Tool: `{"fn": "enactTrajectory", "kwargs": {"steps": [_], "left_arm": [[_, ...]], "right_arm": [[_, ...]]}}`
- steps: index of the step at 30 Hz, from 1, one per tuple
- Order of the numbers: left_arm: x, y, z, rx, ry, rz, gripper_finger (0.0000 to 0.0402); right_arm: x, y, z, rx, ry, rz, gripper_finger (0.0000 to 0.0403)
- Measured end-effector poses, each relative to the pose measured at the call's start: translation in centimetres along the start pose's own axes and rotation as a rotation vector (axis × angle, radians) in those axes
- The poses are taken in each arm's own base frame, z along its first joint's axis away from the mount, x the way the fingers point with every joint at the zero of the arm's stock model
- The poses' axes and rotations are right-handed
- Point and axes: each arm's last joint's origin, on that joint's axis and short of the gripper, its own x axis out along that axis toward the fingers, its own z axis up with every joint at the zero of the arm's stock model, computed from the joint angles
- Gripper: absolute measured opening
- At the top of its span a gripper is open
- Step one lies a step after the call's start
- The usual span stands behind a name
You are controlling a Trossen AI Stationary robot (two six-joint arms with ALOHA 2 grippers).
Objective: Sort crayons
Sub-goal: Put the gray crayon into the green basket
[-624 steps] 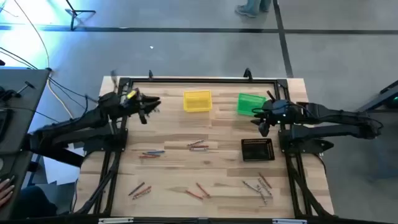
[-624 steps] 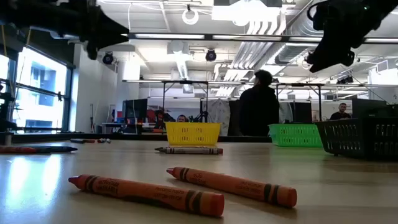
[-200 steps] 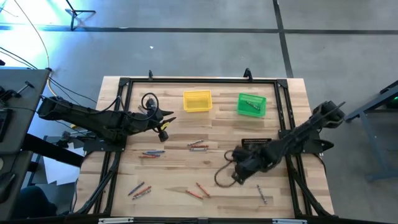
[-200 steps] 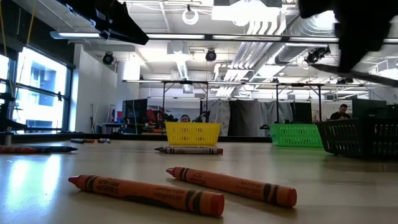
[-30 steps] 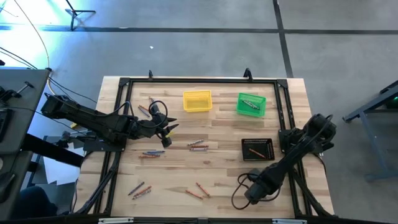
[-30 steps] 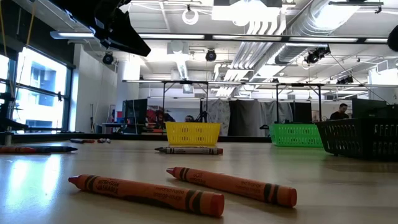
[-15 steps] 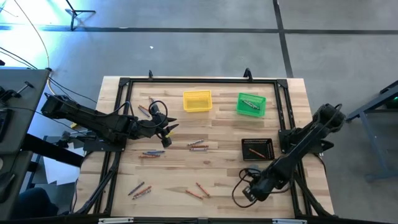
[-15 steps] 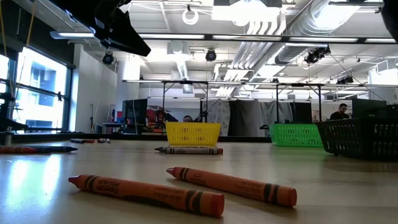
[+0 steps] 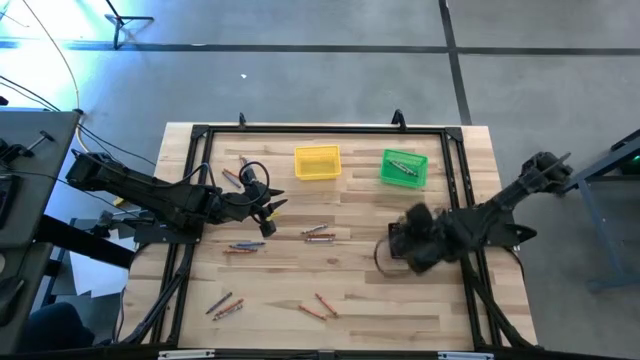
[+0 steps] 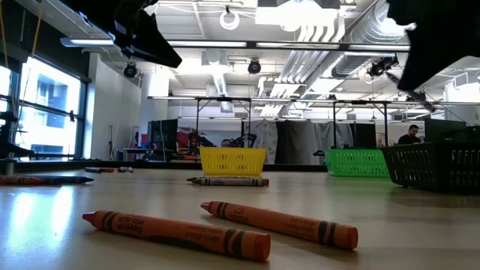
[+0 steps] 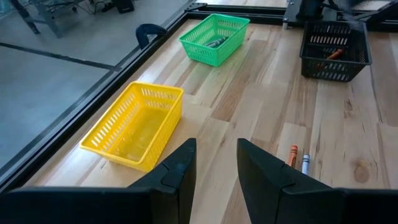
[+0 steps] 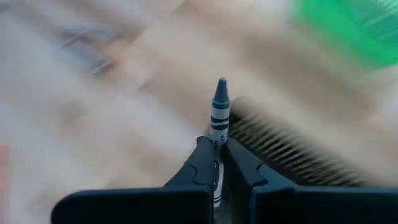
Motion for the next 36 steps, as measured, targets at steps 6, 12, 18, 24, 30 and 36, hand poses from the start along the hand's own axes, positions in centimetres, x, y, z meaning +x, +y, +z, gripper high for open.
{"fn": "enactTrajectory", "kwargs": {"steps": [6, 12, 18, 24, 30, 36], "left_arm": [[0.0, 0.0, 0.1, -0.007, -0.009, -0.002, 0.0101], [0.0, 0.0, 0.1, -0.005, -0.007, -0.001, 0.0101], [0.0, 0.0, 0.1, -0.003, -0.005, -0.001, 0.0101], [0.0, 0.0, 0.0, 0.001, -0.004, -0.001, 0.0101], [0.0, 0.0, 0.1, 0.015, -0.005, -0.001, 0.0101], [0.0, 0.0, 0.1, 0.015, -0.005, -0.001, 0.0101]], "right_arm": [[1.9, -2.9, 4.7, -0.062, -0.103, -0.244, 0.0003], [4.5, -4.4, 9.2, -0.061, -0.124, -0.330, 0.0003], [6.5, -6.0, 12.8, -0.060, -0.157, -0.363, 0.0004], [7.8, -7.9, 14.8, -0.019, -0.135, -0.408, 0.0004], [9.1, -8.3, 15.2, -0.020, -0.092, -0.437, 0.0005], [11.7, -7.5, 14.9, -0.105, -0.020, -0.476, 0.0005]]}}
